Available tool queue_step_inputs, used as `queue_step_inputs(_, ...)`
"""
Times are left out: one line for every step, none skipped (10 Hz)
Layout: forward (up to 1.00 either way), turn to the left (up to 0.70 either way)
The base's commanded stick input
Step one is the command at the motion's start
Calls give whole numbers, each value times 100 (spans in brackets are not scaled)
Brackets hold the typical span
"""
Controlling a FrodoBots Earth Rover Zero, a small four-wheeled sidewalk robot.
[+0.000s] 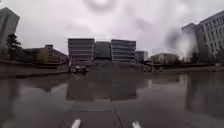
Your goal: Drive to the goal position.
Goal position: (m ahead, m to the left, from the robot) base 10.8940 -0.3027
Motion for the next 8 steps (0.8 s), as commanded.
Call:
queue_step_inputs(70, 1)
queue_step_inputs(70, 0)
queue_step_inputs(70, 0)
queue_step_inputs(70, 0)
queue_step_inputs(70, 0)
queue_step_inputs(70, 0)
queue_step_inputs(70, 0)
queue_step_inputs(70, 0)
